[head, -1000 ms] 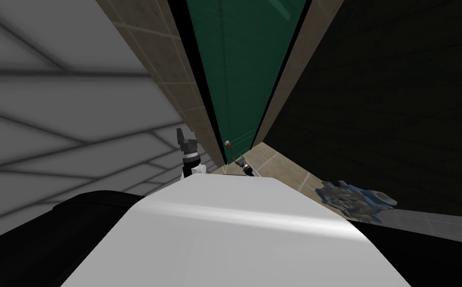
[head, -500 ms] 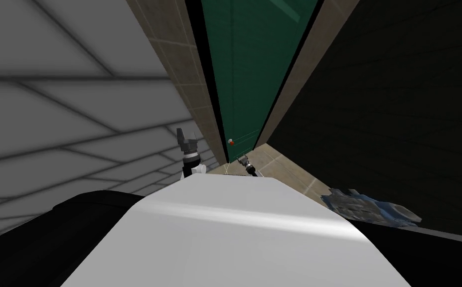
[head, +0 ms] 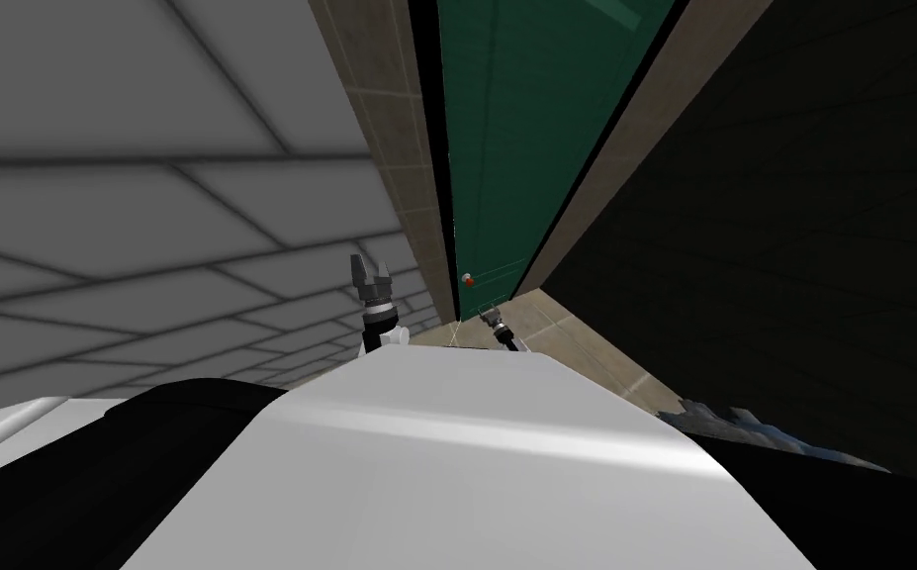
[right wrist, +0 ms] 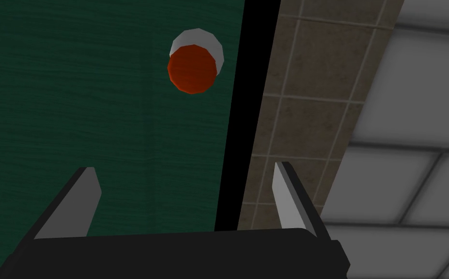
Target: Pull the door open
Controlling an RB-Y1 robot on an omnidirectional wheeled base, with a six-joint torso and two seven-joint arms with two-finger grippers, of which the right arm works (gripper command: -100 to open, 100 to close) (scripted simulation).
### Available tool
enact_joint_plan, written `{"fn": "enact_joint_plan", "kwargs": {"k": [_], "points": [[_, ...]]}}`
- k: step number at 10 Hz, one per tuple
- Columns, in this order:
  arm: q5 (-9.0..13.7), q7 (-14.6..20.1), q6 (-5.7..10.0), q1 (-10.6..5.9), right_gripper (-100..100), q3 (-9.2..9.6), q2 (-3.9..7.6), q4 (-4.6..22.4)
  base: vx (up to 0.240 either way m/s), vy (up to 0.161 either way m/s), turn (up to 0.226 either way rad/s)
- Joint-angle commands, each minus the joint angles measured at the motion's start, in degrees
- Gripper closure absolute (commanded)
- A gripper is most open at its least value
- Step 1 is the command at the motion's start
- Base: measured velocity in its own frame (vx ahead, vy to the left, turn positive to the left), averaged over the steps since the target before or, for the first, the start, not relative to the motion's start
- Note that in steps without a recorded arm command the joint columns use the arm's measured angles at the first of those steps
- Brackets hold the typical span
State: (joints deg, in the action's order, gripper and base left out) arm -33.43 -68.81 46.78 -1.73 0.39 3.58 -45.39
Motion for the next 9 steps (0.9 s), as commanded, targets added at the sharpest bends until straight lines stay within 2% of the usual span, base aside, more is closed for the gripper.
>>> {"fn": "enact_joint_plan", "kwargs": {"k": [1,5,6,7,9], "points": [[-0.28,0.28,-0.51,0.04,-100,-2.14,0.11,-0.61,-0.049,0.017,0.188],[-0.62,0.29,-0.33,-0.80,-100,-8.10,0.35,0.15,-0.025,0.020,0.209],[-0.62,0.29,-0.33,-0.80,-100,-8.10,0.35,0.15,-0.009,0.012,0.060],[-0.79,0.30,-0.23,-1.22,-100,-11.03,0.33,0.53,-0.002,0.021,0.271],[-0.95,0.30,-0.13,-1.65,-100,-14.07,0.32,0.91,0.006,0.018,0.272]]}}
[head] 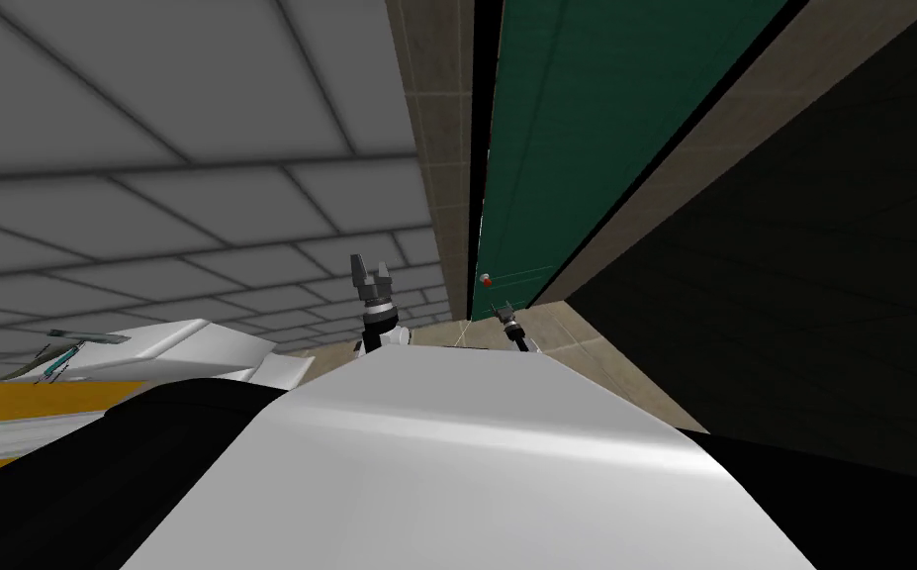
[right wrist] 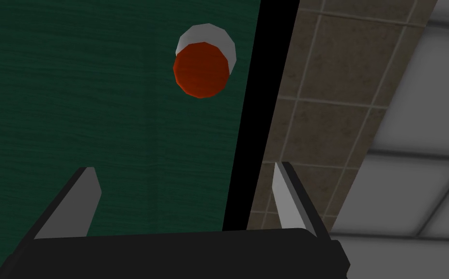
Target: Pull the door open
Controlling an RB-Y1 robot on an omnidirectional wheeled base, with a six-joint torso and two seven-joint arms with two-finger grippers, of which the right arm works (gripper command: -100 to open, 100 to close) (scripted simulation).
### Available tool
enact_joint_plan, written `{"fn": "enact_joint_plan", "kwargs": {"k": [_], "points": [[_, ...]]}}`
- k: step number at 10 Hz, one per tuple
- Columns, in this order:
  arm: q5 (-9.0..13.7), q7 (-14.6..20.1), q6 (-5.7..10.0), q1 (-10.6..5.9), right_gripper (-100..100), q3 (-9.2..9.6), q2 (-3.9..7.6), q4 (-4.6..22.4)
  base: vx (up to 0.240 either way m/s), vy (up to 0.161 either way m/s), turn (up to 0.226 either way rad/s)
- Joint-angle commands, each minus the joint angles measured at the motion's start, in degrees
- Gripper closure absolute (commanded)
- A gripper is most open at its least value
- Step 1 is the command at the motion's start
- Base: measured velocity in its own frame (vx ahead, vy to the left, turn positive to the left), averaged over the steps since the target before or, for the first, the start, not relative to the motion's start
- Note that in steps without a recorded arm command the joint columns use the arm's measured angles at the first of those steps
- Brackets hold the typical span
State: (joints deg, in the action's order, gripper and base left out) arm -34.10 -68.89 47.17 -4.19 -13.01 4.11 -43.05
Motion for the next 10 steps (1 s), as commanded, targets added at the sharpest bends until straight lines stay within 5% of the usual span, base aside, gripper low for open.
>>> {"fn": "enact_joint_plan", "kwargs": {"k": [1,10], "points": [[-0.36,0.38,-0.47,0.62,-100,-2.13,-0.28,-1.24,0.013,0.015,0.187],[-1.03,0.37,-0.01,-1.09,-100,-14.37,-1.35,0.28,0.035,0.003,0.205]]}}
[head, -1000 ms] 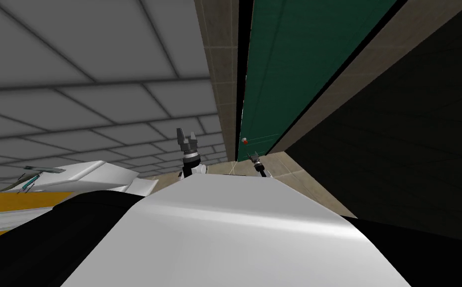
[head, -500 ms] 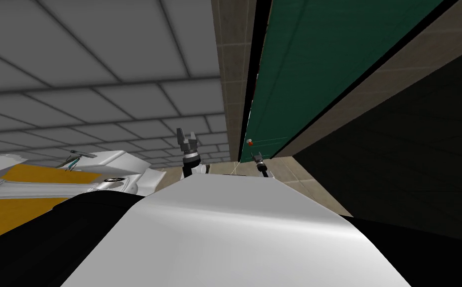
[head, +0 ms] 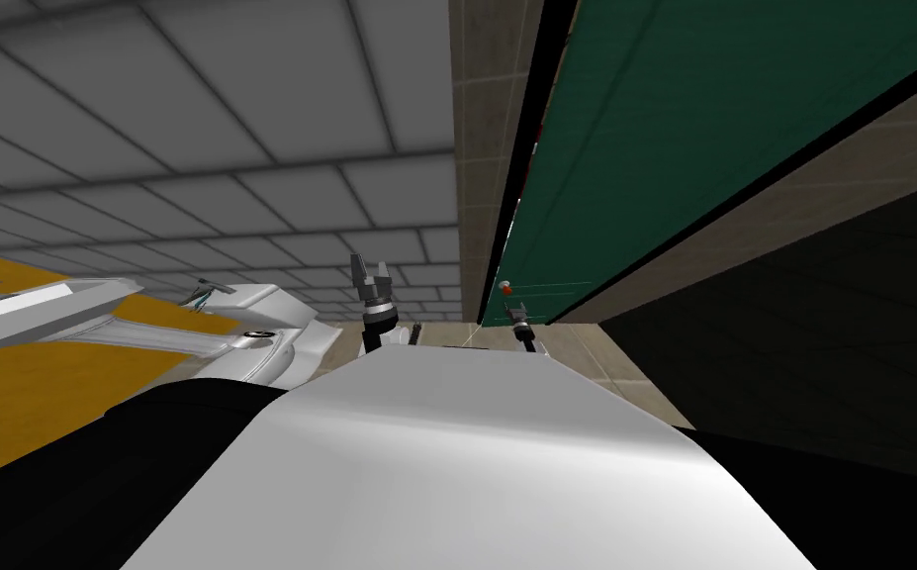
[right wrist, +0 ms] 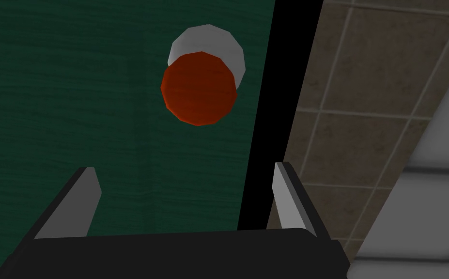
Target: Pull the door open
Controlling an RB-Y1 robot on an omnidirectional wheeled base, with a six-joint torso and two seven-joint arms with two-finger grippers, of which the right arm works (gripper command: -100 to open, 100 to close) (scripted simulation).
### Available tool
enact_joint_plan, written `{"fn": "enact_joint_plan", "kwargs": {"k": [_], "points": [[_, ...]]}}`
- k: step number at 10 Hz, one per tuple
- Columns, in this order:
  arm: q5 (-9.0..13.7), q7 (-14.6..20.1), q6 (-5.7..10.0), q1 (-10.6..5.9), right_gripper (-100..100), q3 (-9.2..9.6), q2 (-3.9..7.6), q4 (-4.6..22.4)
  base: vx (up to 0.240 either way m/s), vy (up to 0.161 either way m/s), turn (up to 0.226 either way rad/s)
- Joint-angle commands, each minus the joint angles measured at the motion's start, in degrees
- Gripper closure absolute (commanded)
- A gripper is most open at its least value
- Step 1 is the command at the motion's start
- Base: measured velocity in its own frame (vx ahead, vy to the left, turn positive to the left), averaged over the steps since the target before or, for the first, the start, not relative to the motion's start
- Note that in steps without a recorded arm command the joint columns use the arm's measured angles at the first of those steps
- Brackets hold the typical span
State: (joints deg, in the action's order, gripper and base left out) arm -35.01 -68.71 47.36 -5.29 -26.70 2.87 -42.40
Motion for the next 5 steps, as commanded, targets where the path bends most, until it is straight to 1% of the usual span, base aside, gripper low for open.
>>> {"fn": "enact_joint_plan", "kwargs": {"k": [1,5], "points": [[-0.19,0.18,-0.15,-0.16,-100,-1.90,-0.29,-0.22,0.047,-0.016,0.214],[-0.43,0.16,0.04,-0.77,-100,-6.32,-1.08,0.33,0.043,-0.023,0.180]]}}
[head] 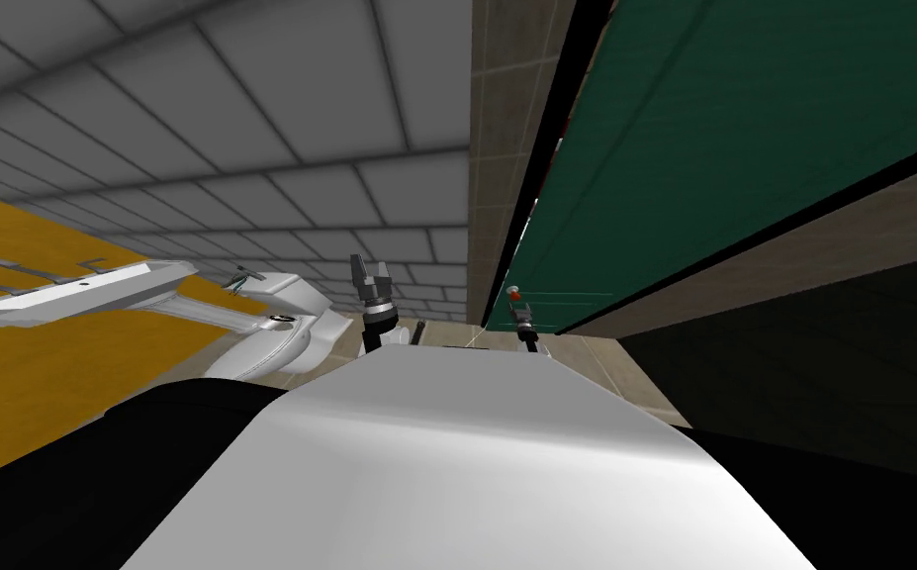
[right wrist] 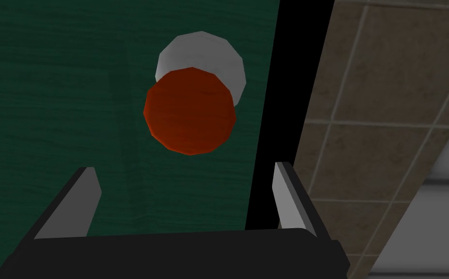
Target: Pull the door open
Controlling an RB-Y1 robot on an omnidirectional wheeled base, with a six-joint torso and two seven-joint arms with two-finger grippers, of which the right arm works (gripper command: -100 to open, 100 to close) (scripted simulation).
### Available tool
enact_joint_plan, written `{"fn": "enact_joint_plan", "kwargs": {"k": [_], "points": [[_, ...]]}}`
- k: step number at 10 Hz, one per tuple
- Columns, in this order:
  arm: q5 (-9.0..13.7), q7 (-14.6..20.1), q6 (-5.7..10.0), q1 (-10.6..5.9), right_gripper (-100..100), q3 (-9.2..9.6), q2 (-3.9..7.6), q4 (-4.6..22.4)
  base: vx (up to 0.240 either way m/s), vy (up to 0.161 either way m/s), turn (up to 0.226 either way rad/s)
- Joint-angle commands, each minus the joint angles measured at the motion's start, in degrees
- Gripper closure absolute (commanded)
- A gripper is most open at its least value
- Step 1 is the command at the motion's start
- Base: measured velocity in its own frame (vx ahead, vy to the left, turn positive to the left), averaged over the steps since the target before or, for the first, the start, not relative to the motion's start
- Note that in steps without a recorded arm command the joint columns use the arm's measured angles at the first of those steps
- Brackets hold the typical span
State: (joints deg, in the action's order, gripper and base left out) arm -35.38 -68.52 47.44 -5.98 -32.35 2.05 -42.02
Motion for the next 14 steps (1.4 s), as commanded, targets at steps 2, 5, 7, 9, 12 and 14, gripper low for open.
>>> {"fn": "enact_joint_plan", "kwargs": {"k": [2,5,7,9,12,14], "points": [[-0.16,-0.04,0.04,-0.34,-100,-2.65,-0.68,0.21,0.044,-0.033,0.193],[-0.36,-0.06,0.20,-0.85,-100,-6.42,-1.69,0.68,0.066,-0.056,0.207],[-0.48,-0.08,0.30,-1.14,-100,-8.60,-2.43,0.94,0.064,-0.084,0.228],[-0.40,-0.08,0.28,-1.30,100,-7.95,-1.98,1.18,0.013,-0.021,-0.004],[-0.40,-0.08,0.28,-1.30,100,-7.95,-1.98,1.18,-0.005,0.006,-0.003],[-0.40,-0.08,0.28,-1.30,100,-7.95,-1.98,1.18,0.000,0.000,0.000]]}}
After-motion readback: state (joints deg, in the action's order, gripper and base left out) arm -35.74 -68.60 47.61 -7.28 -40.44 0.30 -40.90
